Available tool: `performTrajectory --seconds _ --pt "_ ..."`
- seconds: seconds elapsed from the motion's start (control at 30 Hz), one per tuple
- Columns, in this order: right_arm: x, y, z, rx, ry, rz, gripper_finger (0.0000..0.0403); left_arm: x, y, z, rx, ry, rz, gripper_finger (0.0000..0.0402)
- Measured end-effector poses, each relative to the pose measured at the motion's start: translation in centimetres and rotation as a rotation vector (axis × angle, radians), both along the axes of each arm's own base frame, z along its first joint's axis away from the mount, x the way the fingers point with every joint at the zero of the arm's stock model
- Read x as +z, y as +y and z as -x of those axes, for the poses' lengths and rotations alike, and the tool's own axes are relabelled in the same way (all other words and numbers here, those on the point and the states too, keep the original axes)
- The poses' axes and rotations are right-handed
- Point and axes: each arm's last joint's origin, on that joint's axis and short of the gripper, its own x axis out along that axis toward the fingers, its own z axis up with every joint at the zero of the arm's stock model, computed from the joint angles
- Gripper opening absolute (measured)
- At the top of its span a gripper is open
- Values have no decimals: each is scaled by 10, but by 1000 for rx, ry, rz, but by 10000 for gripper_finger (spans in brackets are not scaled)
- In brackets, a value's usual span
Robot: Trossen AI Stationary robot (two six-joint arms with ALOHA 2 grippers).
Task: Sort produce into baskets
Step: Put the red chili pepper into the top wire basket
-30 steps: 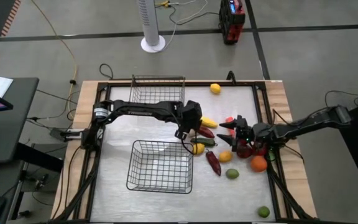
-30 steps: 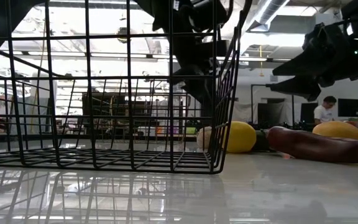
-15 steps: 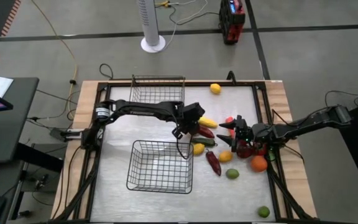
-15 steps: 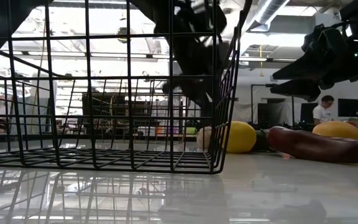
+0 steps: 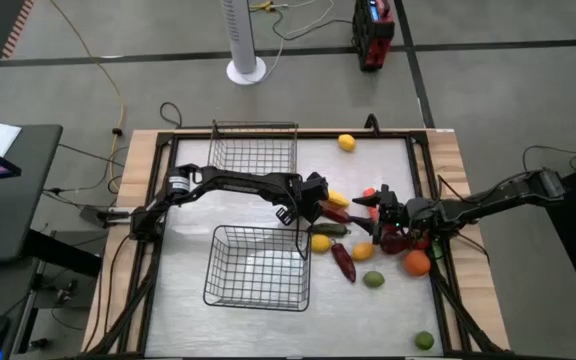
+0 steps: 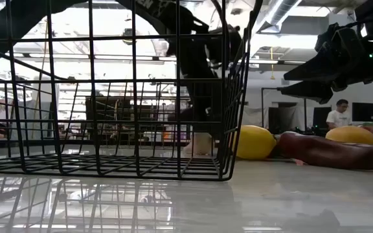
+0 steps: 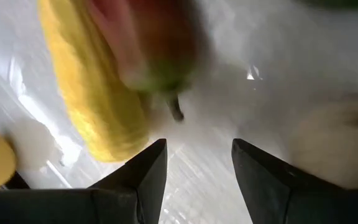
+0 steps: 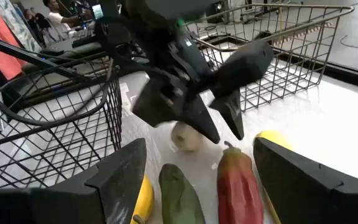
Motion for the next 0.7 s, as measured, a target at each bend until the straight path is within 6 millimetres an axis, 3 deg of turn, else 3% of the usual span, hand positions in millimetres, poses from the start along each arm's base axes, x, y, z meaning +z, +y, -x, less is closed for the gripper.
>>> performTrajectory --seconds 0.7 --pt "0 0 0 1 3 1 324 11 -2 -6 30 -70 110 171"
